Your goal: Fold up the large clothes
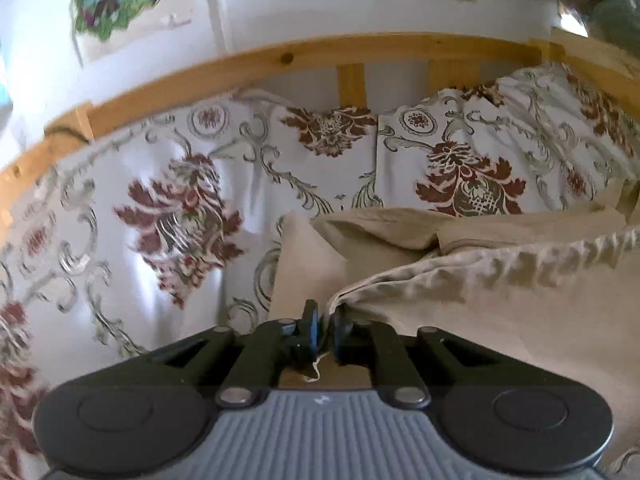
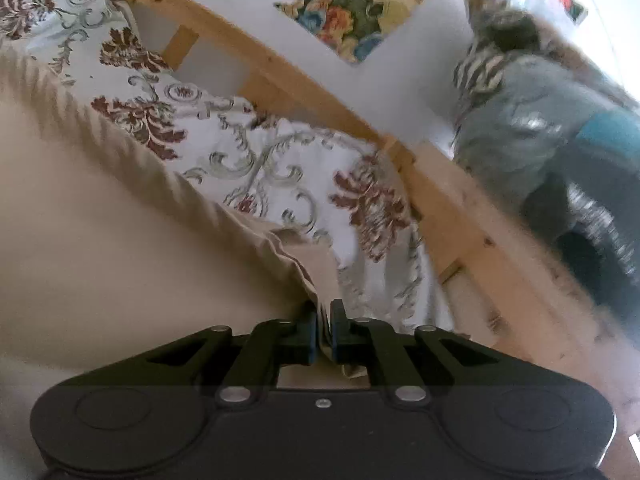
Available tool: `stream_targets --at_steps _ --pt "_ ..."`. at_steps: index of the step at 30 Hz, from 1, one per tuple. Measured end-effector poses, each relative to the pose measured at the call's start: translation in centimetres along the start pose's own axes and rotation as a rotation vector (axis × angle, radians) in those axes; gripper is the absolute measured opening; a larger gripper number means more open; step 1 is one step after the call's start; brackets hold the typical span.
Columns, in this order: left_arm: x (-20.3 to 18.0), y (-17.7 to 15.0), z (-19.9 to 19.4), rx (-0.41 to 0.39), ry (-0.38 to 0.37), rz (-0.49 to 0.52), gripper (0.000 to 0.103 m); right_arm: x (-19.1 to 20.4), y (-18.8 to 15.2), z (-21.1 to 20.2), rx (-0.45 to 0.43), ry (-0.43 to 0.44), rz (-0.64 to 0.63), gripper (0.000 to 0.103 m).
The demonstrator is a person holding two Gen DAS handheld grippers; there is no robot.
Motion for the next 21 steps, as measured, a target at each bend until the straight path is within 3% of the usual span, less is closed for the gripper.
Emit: stream_targets --at_steps 2,3,6,7,9,11,16,19,21 --pt "0.7 0.1 -0.2 -0.004 -0.051 -0.051 0.014 0.6 -0.5 1.0 0.025 0.016 0.010 0.007" --pt "1.1 0.3 -0.5 -0.006 -0.070 -0.074 0.022 0.8 -0.7 1.3 0.033 0.024 0.012 0.008" --pt "2.7 1.0 -2.2 -0.051 -0.099 -0.143 0.080 1.5 -1.0 2.1 0.048 0.039 0.005 0.009" --pt "3.3 1.2 -2.9 -0.091 -0.085 -0.164 0.087 1.6 -1.0 2.3 0.049 0.042 0.004 0.009" --pt "4.3 1.5 -4.0 -0.141 -0.048 -0.163 0.088 1.9 -1.1 2.6 0.055 0.046 0.005 0.011" --pt "5.2 1.8 -4.5 -0.142 -0.017 -0.158 0.088 1.9 -1.3 2.9 0.064 0.049 0.010 0.013" --pt "5.8 0.8 -4.2 -0.085 0.006 -0.179 0.092 1.7 -1.5 3.1 0.071 0.048 0.025 0.022" --pt "4.8 -0.3 -3.0 -0.032 0.041 -0.136 0.092 0.8 -1.4 2.8 0.066 0.061 0.071 0.034" --pt "4.3 -1.3 -2.3 -0.009 0.080 -0.105 0.092 -0.5 -1.1 1.9 0.052 0.086 0.157 0.065"
Point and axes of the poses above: each gripper's, at about its wrist camera, not at the fingertips, and z roughly the way its jaws point, x to its left, y to its top, the point moved 5 cm from there along z, roughly the way its jaws point, and after that the axes turned 5 degrees about -z, right-handed, at the moved point
